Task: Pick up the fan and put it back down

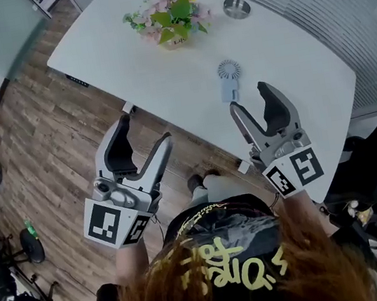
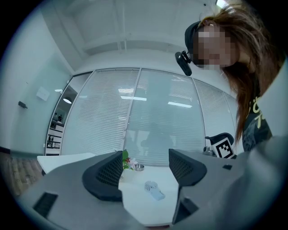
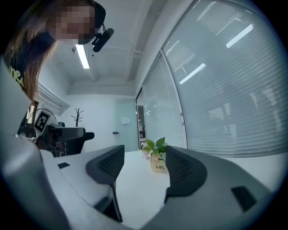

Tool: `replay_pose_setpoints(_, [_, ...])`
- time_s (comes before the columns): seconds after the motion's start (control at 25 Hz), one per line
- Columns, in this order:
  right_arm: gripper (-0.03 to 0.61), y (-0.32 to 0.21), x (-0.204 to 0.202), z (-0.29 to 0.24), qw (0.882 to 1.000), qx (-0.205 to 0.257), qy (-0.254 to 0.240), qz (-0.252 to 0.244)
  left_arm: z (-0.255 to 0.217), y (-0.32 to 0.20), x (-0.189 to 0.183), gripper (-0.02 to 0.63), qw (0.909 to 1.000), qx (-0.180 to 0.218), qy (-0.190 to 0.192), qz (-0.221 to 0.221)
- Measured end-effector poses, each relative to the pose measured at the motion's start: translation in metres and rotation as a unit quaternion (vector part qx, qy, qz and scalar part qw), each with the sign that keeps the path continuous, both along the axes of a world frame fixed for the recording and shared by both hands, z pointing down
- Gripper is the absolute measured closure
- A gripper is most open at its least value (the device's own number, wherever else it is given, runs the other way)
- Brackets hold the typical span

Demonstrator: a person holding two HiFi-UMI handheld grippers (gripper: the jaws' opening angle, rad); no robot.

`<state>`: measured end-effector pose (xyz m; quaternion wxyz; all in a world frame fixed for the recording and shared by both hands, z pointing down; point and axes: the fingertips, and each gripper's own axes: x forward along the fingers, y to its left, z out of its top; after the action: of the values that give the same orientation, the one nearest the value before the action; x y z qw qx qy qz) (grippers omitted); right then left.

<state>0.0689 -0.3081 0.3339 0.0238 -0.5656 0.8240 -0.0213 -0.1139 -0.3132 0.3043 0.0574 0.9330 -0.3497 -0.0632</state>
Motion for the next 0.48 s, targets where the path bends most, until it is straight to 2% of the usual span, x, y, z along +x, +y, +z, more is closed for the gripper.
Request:
replay_pose_setpoints(0.2, [0.289, -0.016, 0.007, 0.022, 0.999, -0.032, 0.009, 0.004, 0.001, 0.001, -0.002, 0.298, 0.9998, -0.007, 0.001, -0.020])
replay_pose_setpoints(0.32, [0.252, -0.029, 0.011, 0.051, 0.998, -0.063, 0.024, 0.016, 0.003, 0.002, -0.007, 0.298, 0.9994, -0.011, -0.002, -0.033])
replay_pose_setpoints(0.48, [0.242, -0.045, 0.019, 0.097, 0.992, -0.114, 0.040, 0.036, 0.003, 0.002, -0.007, 0.299, 0.9989, -0.013, -0.003, -0.044])
